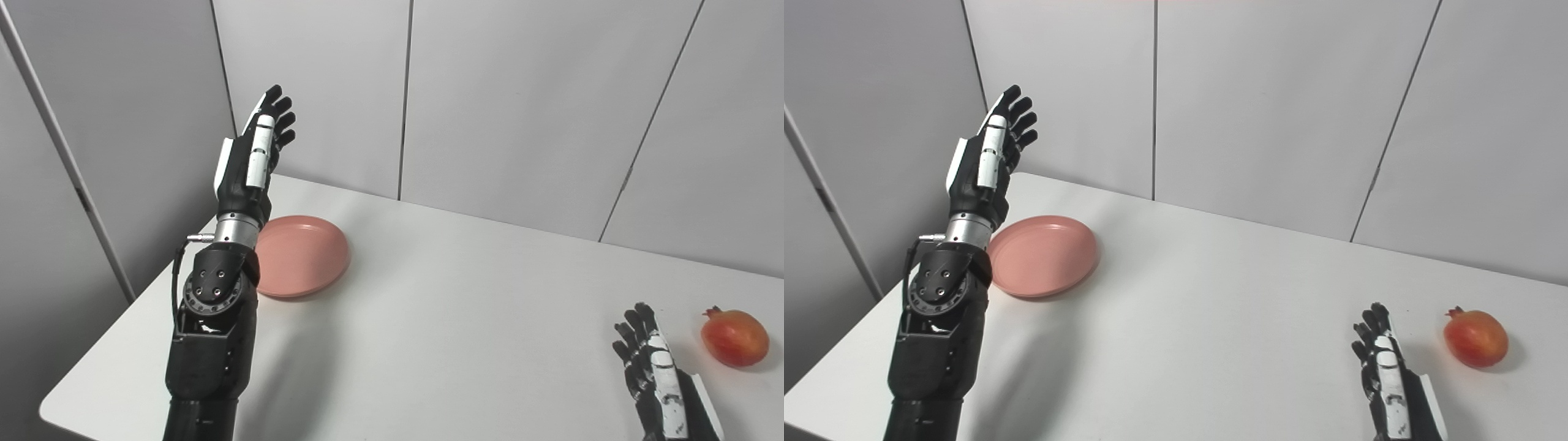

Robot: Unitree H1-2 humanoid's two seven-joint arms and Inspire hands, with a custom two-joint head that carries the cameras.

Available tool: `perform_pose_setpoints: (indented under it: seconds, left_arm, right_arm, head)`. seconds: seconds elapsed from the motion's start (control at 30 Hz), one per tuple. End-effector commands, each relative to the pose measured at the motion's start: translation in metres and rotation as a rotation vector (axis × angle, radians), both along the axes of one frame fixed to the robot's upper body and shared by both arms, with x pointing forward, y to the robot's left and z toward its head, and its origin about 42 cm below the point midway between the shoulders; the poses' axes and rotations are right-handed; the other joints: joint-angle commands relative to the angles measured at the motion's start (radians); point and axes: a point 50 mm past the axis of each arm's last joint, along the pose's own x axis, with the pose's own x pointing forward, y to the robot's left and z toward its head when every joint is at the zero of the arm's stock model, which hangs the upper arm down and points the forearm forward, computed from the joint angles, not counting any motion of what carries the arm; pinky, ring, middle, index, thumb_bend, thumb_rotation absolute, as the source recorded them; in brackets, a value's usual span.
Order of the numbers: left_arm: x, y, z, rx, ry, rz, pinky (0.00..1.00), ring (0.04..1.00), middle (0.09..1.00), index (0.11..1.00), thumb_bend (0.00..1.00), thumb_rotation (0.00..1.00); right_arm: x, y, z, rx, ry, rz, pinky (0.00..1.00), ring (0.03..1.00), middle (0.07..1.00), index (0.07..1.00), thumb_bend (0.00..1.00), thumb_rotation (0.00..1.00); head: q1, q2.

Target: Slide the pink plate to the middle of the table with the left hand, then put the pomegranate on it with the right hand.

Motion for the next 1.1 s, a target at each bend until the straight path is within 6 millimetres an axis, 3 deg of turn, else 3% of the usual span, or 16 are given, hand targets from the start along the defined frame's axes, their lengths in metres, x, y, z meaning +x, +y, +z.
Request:
perform_pose_setpoints:
  seconds: [0.0, 0.2, 0.53, 1.07]
  left_arm:
    - [0.0, 0.008, 0.027, 0.009, -0.078, 0.008, 0.92, 0.925, 0.925, 0.899, 0.34, 1.0]
    - [-0.001, 0.034, 0.019, -0.029, -0.058, 0.009, 0.93, 0.926, 0.925, 0.91, 0.36, 1.0]
    - [-0.001, 0.061, 0.0, -0.103, 0.001, 0.058, 0.95, 0.941, 0.94, 0.919, 0.36, 1.0]
    - [-0.005, 0.085, -0.031, -0.167, 0.061, 0.117, 0.96, 0.945, 0.941, 0.919, 0.33, 1.0]
  right_arm:
    - [0.007, 0.001, 0.019, 0.006, -0.061, 0.021, 1.0, 1.0, 1.0, 1.0, 0.11, 1.0]
    - [0.006, 0.001, 0.02, -0.004, -0.066, 0.019, 1.0, 1.0, 1.0, 1.0, 0.1, 1.0]
    - [0.005, 0.003, 0.022, 0.005, -0.061, 0.022, 1.0, 1.0, 1.0, 1.0, 0.08, 1.0]
    - [0.005, 0.002, 0.024, -0.001, -0.064, 0.017, 1.0, 1.0, 1.0, 1.0, 0.07, 1.0]
  head:
    - [0.001, 0.001]
    - [0.001, -0.001]
    - [0.0, -0.001]
    - [0.005, 0.002]
